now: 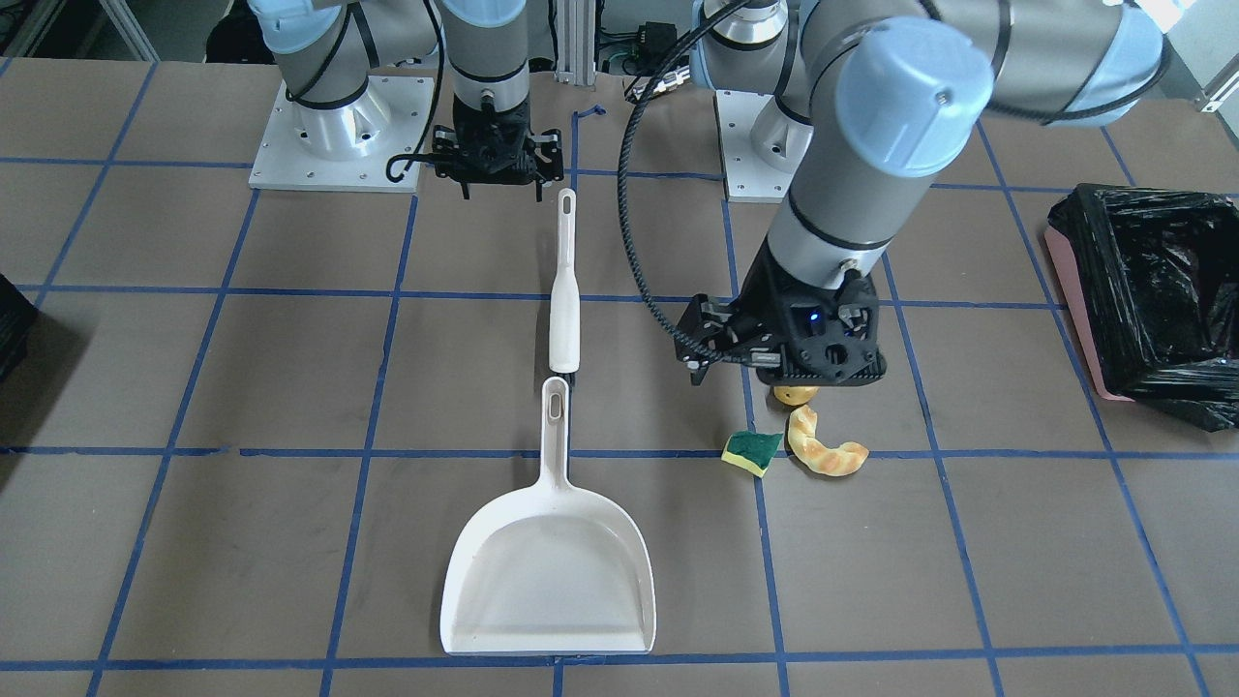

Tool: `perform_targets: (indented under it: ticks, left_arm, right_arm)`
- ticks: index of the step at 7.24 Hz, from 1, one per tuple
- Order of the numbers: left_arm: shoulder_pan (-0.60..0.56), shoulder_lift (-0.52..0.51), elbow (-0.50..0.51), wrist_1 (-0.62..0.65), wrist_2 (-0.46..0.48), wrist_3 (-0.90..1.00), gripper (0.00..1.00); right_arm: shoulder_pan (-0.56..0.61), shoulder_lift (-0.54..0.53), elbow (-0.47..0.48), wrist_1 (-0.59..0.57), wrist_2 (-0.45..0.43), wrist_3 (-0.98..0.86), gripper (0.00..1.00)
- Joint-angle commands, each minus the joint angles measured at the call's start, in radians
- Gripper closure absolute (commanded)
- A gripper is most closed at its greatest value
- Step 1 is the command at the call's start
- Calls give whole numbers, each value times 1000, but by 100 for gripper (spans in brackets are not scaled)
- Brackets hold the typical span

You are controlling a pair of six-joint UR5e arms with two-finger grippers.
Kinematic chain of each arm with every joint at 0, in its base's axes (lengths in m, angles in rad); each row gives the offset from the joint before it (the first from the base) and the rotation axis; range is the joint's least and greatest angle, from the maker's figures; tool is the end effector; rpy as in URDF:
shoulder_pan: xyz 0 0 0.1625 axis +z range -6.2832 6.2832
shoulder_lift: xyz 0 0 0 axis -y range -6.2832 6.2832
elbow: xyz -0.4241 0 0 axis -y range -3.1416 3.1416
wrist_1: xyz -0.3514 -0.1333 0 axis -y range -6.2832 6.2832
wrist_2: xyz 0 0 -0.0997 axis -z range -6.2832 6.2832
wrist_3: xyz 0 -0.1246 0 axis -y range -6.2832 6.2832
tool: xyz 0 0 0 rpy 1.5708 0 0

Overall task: Sweep and dump trash in nearest bin
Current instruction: 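Reach the left gripper to the dustpan handle while the right gripper reaches the brush handle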

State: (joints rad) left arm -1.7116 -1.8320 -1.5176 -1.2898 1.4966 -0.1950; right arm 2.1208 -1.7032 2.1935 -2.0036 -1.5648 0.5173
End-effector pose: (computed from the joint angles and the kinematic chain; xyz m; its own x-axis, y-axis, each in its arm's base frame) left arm -0.2200 -0.5363 0.3830 -0.9950 -0.0488 0.0867 -0.0539 0.9969 -0.0572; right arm 0.2953 -0.2252 0.2873 -0.9992 -0.0331 0.0232 -0.0319 0.9981 0.0529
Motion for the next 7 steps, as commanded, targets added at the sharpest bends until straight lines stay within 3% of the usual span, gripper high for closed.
perform_targets:
  ticks: [1,3,5,7]
  left_arm:
    - [-84,-79,2,58,8,-41,0]
    - [-152,-140,1,110,8,-106,0]
    - [-204,-209,1,147,10,-106,0]
    - [-253,-262,1,179,10,-124,0]
  right_arm:
    - [85,80,66,-160,20,146,6]
    - [154,140,57,-221,54,205,7]
    - [154,166,26,-199,42,187,19]
    - [154,177,5,-198,39,170,22]
